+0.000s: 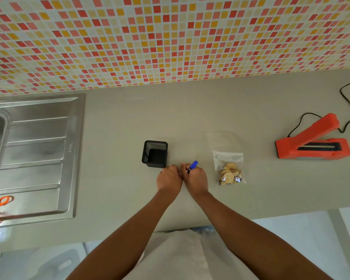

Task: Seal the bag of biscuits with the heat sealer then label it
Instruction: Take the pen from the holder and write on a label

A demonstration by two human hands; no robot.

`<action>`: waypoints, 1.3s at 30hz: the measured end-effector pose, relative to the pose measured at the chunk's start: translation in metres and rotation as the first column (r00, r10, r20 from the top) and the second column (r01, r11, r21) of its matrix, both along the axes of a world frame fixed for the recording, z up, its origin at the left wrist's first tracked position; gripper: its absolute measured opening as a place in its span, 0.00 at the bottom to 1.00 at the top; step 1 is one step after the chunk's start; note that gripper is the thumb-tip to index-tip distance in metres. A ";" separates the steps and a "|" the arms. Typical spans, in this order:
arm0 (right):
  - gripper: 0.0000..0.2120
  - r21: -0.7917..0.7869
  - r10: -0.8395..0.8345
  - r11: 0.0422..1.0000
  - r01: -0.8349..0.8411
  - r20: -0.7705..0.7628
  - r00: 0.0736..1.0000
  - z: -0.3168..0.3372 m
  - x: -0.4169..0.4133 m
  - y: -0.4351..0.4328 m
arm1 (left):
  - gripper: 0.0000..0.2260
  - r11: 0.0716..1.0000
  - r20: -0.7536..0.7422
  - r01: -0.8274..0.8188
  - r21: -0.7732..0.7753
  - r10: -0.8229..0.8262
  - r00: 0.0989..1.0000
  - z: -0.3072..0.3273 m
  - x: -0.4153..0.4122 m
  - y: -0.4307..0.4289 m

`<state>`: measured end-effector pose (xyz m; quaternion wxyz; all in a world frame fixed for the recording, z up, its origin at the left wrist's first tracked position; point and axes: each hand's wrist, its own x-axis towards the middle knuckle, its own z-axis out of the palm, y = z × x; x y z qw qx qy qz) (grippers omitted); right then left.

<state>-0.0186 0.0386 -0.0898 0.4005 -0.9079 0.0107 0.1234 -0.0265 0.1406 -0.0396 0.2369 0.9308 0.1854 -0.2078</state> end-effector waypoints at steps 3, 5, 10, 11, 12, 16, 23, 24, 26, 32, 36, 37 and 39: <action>0.21 -0.009 -0.001 1.000 0.001 -0.012 1.000 0.000 0.000 0.000 | 0.09 1.000 0.000 0.004 0.002 -0.004 1.000 0.002 0.000 0.000; 0.21 -0.013 0.003 1.000 -0.003 -0.013 1.000 -0.002 0.000 -0.001 | 0.09 1.000 0.001 0.000 -0.003 0.000 1.000 0.002 0.000 -0.001; 0.21 -0.009 0.003 1.000 -0.003 -0.020 1.000 -0.004 0.001 -0.002 | 0.08 1.000 -0.002 0.002 -0.006 -0.002 1.000 0.003 0.000 -0.001; 0.21 -0.008 0.008 1.000 -0.008 -0.023 1.000 -0.005 0.001 -0.002 | 0.08 1.000 -0.001 0.002 -0.007 -0.002 1.000 0.003 0.000 -0.001; 0.21 -0.006 0.010 1.000 -0.010 -0.022 1.000 -0.004 0.001 -0.003 | 0.08 1.000 0.000 0.001 -0.007 -0.001 1.000 0.003 0.000 -0.001; 0.23 0.000 0.002 1.000 -0.002 -0.007 1.000 -0.001 0.001 -0.003 | 0.08 1.000 -0.007 -0.001 -0.009 0.001 1.000 0.003 0.000 -0.001; 0.22 0.060 -0.041 0.997 0.041 -0.008 0.999 -0.002 0.001 -0.006 | 0.09 1.000 -0.007 -0.008 -0.022 0.008 1.000 0.003 0.000 0.000; 0.21 0.066 -0.048 0.997 0.048 -0.006 0.999 -0.003 0.001 -0.006 | 0.09 1.000 -0.005 -0.010 -0.024 0.010 1.000 0.003 0.000 0.000; 0.21 0.079 -0.055 0.995 0.056 -0.005 0.998 -0.003 0.001 -0.007 | 0.09 1.000 -0.005 -0.010 -0.024 0.009 1.000 0.003 0.000 0.000; 0.21 0.087 -0.044 0.995 0.044 -0.010 0.999 0.001 0.001 -0.005 | 0.09 1.000 -0.003 -0.012 -0.025 0.012 1.000 0.004 0.000 -0.001; 0.23 0.106 -0.062 0.993 0.060 0.017 0.998 0.003 0.001 -0.007 | 0.09 0.999 -0.003 -0.017 -0.031 0.017 1.000 0.003 0.000 0.000; 0.23 0.109 -0.061 0.992 0.058 0.027 0.998 0.004 0.001 -0.008 | 0.09 0.999 -0.003 -0.016 -0.030 0.016 1.000 0.003 0.000 -0.001; 0.22 0.116 -0.056 0.992 0.052 0.027 0.998 0.004 0.000 -0.007 | 0.09 1.000 -0.004 -0.009 -0.027 0.009 1.000 0.003 0.000 0.000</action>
